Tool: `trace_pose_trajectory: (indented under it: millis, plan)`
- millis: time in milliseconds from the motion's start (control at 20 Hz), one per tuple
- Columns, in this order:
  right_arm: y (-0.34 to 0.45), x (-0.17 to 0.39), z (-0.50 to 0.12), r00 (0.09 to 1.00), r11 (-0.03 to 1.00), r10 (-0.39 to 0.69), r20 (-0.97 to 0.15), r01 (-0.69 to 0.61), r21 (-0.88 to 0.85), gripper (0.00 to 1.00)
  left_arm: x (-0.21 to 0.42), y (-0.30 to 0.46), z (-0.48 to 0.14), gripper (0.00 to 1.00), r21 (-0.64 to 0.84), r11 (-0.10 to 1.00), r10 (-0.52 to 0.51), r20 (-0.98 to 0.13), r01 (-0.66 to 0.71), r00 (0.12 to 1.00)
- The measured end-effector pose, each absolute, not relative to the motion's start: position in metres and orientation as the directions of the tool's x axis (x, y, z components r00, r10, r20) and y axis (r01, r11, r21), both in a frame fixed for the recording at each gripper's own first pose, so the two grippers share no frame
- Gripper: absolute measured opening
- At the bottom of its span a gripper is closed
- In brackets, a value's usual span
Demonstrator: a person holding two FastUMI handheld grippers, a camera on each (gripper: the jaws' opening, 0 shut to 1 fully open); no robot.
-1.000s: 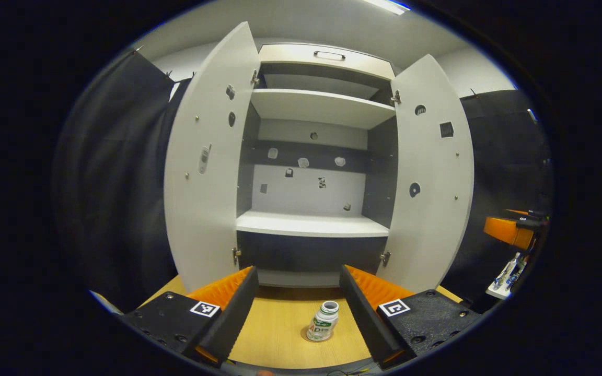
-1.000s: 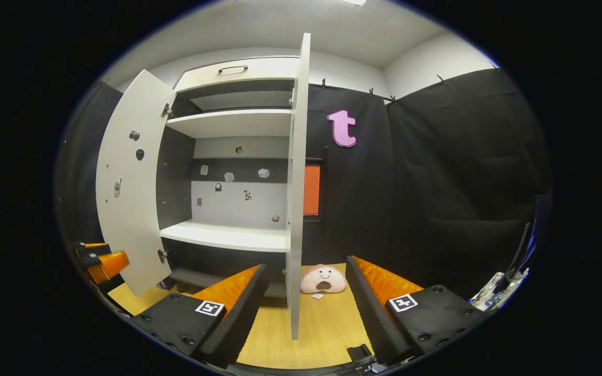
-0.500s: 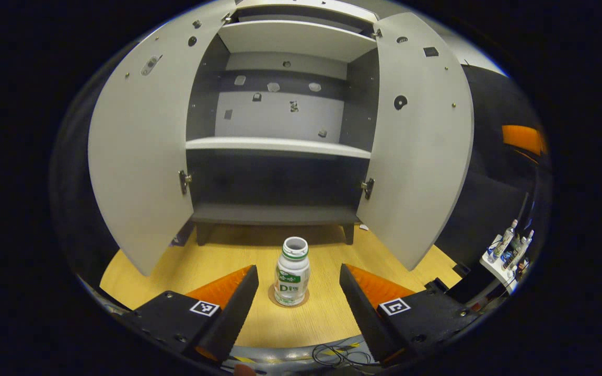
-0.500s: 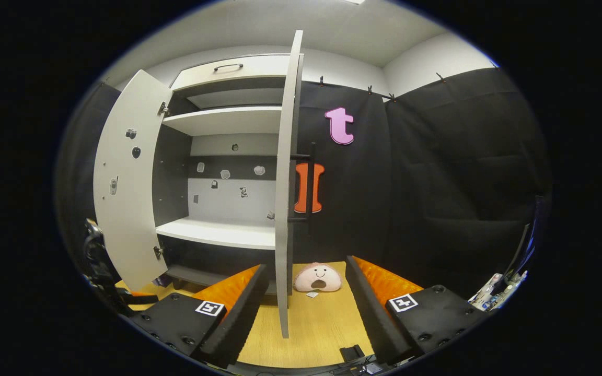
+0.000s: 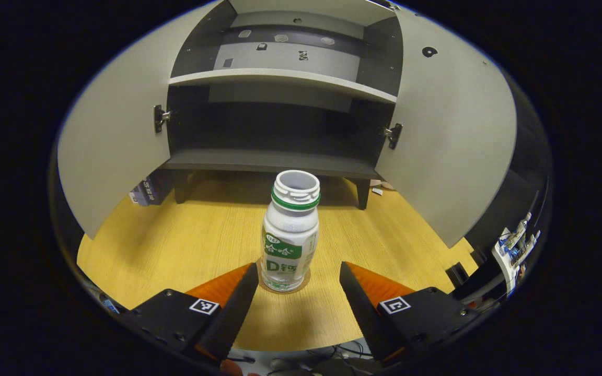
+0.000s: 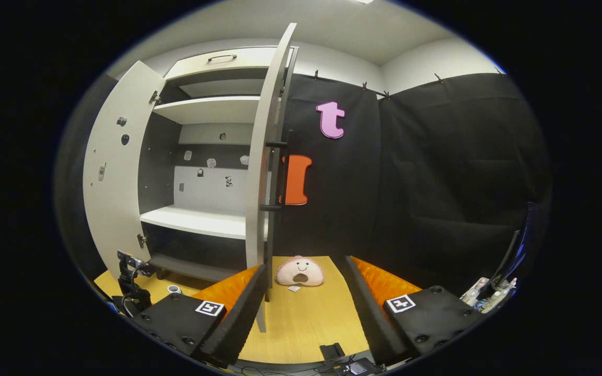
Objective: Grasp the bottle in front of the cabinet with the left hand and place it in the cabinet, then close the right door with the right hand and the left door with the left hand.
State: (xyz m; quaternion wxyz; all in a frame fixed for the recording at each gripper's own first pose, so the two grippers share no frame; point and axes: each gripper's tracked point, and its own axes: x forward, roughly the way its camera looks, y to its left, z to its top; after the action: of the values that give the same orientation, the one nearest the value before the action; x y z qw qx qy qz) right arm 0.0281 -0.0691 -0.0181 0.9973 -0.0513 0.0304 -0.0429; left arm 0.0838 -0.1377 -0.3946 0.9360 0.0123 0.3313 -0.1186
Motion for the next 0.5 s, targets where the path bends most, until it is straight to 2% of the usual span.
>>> trace_pose_trajectory:
  millis: [300,350,400,500]
  plan:
    - [-0.085,0.039,-0.02,0.99,0.989,-0.124,-0.065,0.118,-0.091,0.97,0.117,-0.138,-0.417,0.96,-0.03,0.976,-0.186,-0.624,0.214,0.759]
    - [-0.087,0.04,-0.02,0.99,0.989,-0.127,-0.069,0.12,-0.088,1.0,0.12,-0.14,-0.419,0.96,-0.038,0.976,-0.19,-0.63,0.214,0.753]
    - [-0.09,0.043,-0.02,0.989,0.988,-0.132,-0.073,0.125,-0.089,0.97,0.121,-0.141,-0.423,0.96,-0.042,0.976,-0.19,-0.636,0.213,0.748]
    - [-0.094,0.047,-0.022,0.987,0.987,-0.137,-0.079,0.13,-0.094,0.97,0.126,-0.142,-0.423,0.92,-0.038,0.976,-0.188,-0.637,0.213,0.748]
